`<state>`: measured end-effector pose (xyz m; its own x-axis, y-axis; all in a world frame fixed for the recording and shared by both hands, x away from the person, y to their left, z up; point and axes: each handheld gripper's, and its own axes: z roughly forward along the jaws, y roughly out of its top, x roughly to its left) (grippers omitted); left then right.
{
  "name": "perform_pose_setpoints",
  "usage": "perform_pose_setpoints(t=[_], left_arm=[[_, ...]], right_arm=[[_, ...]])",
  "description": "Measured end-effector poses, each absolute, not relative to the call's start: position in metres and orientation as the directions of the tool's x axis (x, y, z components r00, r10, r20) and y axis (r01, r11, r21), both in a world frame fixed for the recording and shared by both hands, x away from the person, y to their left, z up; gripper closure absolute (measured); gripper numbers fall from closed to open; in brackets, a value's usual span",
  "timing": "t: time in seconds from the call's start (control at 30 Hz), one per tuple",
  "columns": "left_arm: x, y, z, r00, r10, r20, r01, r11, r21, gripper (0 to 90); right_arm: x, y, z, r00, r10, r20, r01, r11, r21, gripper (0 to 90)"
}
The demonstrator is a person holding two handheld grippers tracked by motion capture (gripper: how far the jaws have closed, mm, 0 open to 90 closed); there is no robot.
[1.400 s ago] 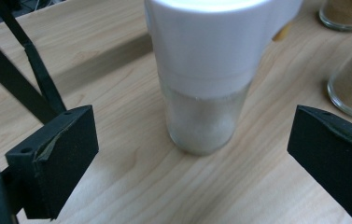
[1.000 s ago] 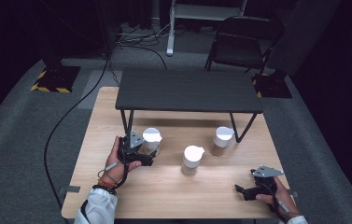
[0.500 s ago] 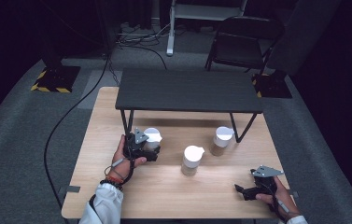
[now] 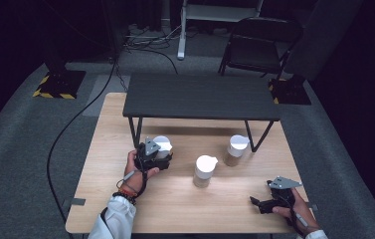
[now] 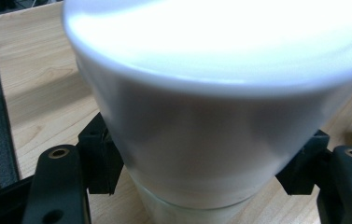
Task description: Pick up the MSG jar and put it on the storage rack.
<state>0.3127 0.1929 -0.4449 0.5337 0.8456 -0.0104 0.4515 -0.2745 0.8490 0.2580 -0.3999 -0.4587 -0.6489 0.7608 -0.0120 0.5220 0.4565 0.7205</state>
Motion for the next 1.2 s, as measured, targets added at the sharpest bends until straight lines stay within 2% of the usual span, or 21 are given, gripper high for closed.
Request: perform_pose_setpoints(t=[0.53, 0.8, 1.2], left_arm=[[0.294, 0.201, -0.427, 0.538, 0.842, -0.037, 0.410, -0.222, 0.885, 30.2], [0.276, 0.197, -0.400, 0.550, 0.835, -0.018, 0.360, -0.217, 0.907, 30.2], [0.264, 0.191, -0.369, 0.551, 0.834, -0.013, 0.337, -0.208, 0.918, 30.2]], right_arm=[[0.259, -0.400, -0.459, -0.649, 0.760, -0.013, 0.522, 0.457, 0.720, 0.0], [0.259, -0.400, -0.459, -0.649, 0.760, -0.013, 0.521, 0.457, 0.720, 0.0], [0.258, -0.400, -0.459, -0.649, 0.760, -0.013, 0.521, 0.457, 0.720, 0.0]])
